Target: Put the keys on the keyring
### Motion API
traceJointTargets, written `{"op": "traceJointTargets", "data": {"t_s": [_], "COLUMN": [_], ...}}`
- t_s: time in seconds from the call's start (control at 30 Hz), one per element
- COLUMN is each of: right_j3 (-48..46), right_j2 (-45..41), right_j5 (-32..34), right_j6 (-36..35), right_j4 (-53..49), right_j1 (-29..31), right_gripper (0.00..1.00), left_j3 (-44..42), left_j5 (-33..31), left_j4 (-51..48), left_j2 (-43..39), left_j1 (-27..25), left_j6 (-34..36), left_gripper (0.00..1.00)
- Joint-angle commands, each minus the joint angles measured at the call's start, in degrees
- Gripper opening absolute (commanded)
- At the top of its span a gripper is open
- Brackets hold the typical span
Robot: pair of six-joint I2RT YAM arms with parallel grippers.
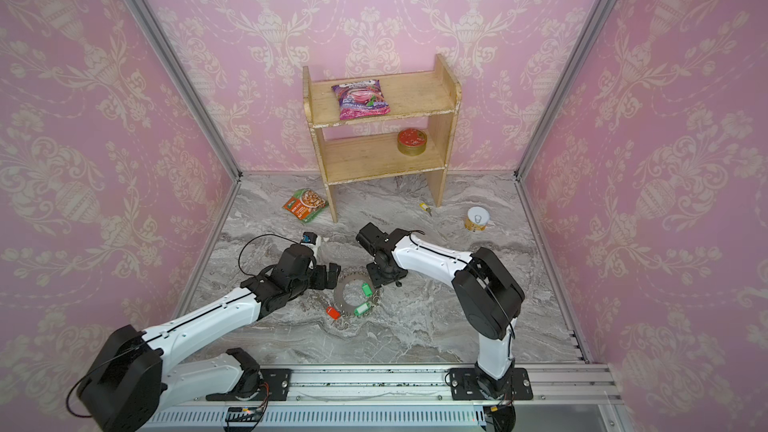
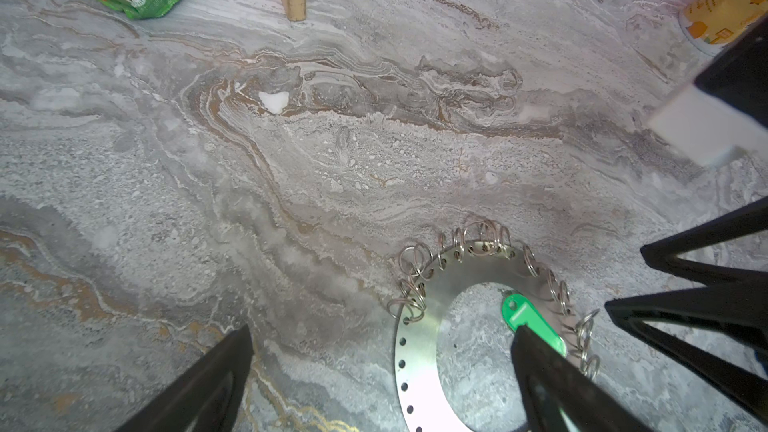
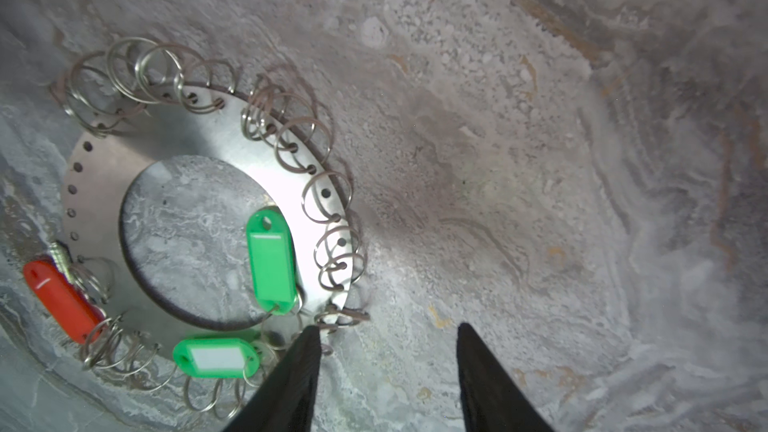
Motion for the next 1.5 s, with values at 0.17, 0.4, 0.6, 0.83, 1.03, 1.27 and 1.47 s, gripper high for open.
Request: {"op": "traceJointTargets", "data": {"t_s": [0.17, 0.4, 0.6, 0.83, 1.03, 1.27, 1.47], "right_j3": [5.16, 6.44, 6.17, 5.82, 5.24, 4.29, 2.39], "right_j2": [5.63, 7.79, 8.93, 9.39, 9.38, 8.56, 5.24], "right_j5": [1.74, 2.76, 4.05, 4.95, 6.05, 5.78, 5.87], "right_j6": [-1.59, -1.33, -0.62, -0.09, 0.10, 0.69, 0.45], "right_j4": [-1.60, -2.73, -3.18, -3.29, -3.11, -2.94, -1.34], "right_j1": [1.72, 2.93, 3.48, 3.64, 3.61, 3.64, 3.65], "right_gripper": [0.49, 0.44, 0.35, 0.28, 0.22, 0.10, 0.00], "left_j3": [1.33, 1.48, 1.33, 1.18, 1.17, 1.11, 1.27], "left_j5": [-1.28, -1.31, -1.24, -1.48, -1.52, -1.75, -1.76], "left_j4": [-1.21, -1.21, -1.06, -1.21, -1.35, -1.70, -1.97], "left_j2": [-1.14, -1.24, -1.31, -1.85, -2.46, -3.17, -3.61], "left_j1": [-0.76, -0.76, -0.76, -0.82, -0.83, -0.82, -0.85], "left_j6": [-1.24, -1.22, -1.16, -1.07, -1.04, -1.06, -0.93], "left_gripper": [0.99, 0.99, 0.99, 0.99, 0.99, 0.99, 0.99]}}
